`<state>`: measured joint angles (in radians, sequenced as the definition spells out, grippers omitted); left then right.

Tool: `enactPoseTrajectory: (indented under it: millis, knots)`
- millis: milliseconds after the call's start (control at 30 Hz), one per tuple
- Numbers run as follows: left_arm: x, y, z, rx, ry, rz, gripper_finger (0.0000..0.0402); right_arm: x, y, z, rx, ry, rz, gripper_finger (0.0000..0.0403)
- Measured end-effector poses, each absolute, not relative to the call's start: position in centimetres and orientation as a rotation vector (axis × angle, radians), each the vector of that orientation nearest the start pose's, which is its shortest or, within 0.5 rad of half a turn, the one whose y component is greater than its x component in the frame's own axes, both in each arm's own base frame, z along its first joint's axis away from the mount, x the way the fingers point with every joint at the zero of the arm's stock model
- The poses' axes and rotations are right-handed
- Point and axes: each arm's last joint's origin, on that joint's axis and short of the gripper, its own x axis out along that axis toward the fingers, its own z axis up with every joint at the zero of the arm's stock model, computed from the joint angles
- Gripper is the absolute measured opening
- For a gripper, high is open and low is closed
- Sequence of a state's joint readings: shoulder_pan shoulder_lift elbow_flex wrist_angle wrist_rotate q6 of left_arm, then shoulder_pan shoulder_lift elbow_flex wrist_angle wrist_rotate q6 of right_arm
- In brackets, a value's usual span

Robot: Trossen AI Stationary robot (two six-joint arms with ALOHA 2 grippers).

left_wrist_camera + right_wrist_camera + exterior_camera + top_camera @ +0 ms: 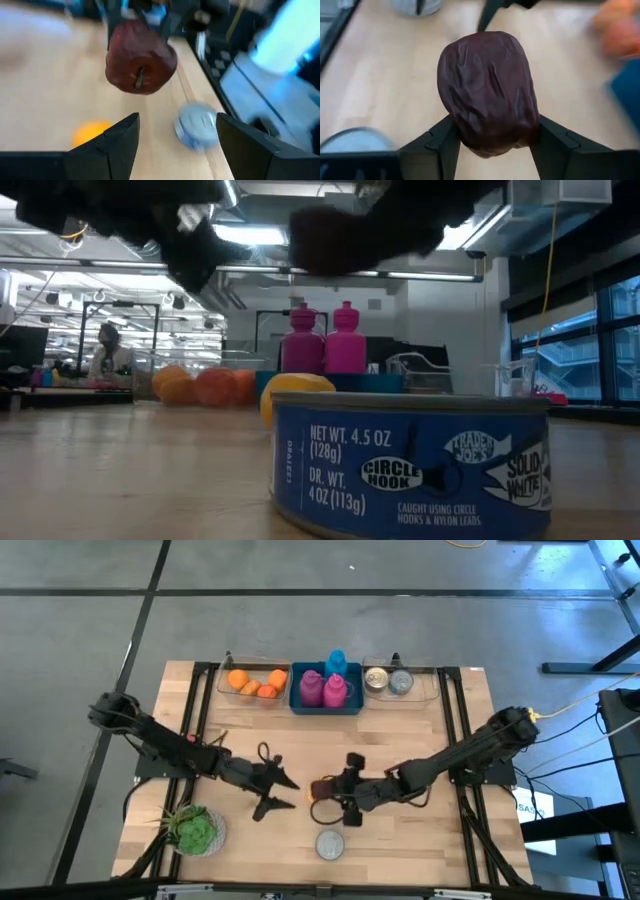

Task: Pick & Place Food Item
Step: Put the apple into the left transparent bin

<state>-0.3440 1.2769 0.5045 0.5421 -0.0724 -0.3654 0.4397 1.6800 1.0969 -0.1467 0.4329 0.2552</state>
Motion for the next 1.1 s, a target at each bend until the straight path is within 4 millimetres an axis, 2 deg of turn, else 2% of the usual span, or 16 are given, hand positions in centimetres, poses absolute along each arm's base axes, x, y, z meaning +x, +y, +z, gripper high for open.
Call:
enactPoseTrajectory:
  millis: [133,300,533,800,1100]
  knots:
    - [23.5,-6.7,22.9,-0.329,0.138,-0.094,0.0255,31.4,13.3,24.2,-0.186,0.602,-0.196,0.0193]
    - [23.0,-3.5,25.0,-0.490,-0.009,0.055,0.0255,31.1,12.6,25.6,-0.381,0.545,-0.311,0.0193]
    - [23.4,-0.4,25.3,-0.703,-0.041,0.022,0.0255,31.5,11.7,26.0,-0.565,0.536,-0.425,0.0193]
    - [24.7,0.2,25.2,-0.748,-0.113,-0.012,0.0255,32.3,10.2,26.3,-0.590,0.534,-0.400,0.0195]
    - [27.2,0.3,25.7,-0.660,-0.078,0.028,0.0255,32.3,9.3,26.2,-0.650,0.576,-0.447,0.0193]
